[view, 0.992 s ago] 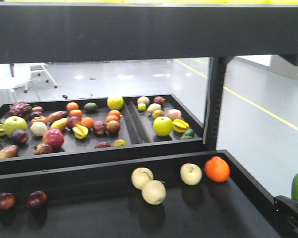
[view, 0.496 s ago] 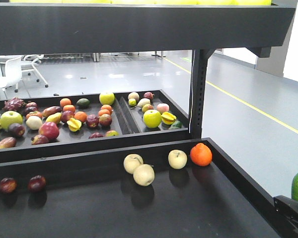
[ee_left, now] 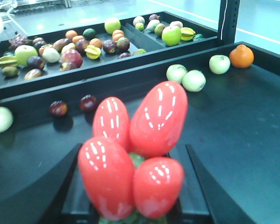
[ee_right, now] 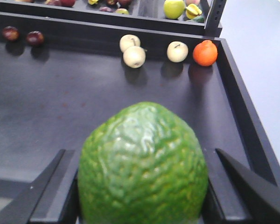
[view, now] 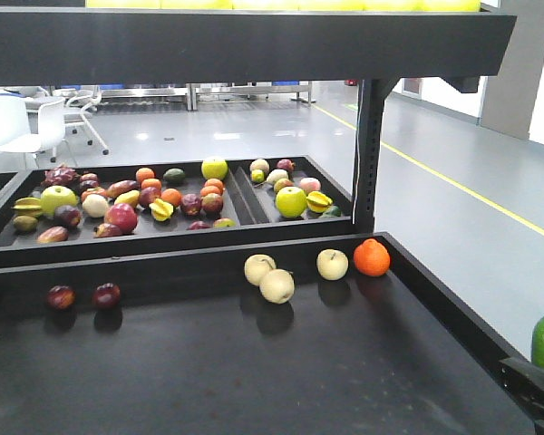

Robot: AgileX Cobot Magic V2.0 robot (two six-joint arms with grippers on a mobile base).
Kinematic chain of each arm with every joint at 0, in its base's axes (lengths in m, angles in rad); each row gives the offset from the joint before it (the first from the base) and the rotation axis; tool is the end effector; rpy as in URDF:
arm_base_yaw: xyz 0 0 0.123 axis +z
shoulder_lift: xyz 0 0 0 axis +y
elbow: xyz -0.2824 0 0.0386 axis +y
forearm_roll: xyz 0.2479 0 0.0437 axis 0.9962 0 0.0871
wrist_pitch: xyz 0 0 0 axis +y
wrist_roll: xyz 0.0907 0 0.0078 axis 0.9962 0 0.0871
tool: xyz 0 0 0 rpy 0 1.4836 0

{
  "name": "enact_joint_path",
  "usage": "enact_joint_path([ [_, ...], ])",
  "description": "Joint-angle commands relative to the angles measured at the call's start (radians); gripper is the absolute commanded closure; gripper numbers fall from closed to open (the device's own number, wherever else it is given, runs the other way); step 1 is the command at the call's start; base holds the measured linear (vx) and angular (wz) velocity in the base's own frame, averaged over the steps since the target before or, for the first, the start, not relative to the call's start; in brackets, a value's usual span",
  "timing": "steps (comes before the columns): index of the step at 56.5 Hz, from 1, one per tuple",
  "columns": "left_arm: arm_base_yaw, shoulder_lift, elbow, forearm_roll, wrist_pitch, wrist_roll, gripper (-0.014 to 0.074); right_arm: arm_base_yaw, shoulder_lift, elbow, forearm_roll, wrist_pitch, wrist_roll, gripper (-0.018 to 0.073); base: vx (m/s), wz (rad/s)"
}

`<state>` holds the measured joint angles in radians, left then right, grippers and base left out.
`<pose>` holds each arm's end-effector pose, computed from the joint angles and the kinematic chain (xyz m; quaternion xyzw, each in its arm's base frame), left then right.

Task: Pick snacks and fruit into basket
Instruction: 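Drive away from the fruit table holding both fruits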

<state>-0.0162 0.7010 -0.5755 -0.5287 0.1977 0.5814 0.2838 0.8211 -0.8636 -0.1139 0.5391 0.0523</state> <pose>0.1489 -0.0115 0.3280 0.0612 0.7744 -0.0244 0.6292 0.1599 0.0411 0.3741 -0.1210 0.8263 0.0411 0.5486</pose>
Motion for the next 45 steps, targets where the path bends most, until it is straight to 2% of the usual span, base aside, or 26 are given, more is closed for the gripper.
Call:
enact_joint_path([
  [1,-0.001,-0.007,-0.031,-0.014,-0.078,-0.001,0.0599,-0.001,-0.007,-0.031,-0.014,-0.085,-0.011,0.0568,-0.31,0.09],
  [45,-0.001,-0.007,-0.031,-0.014,-0.078,-0.001,0.0599,-0.001,-0.007,-0.031,-0.014,-0.083,-0.011,0.0568,-0.32,0.09],
])
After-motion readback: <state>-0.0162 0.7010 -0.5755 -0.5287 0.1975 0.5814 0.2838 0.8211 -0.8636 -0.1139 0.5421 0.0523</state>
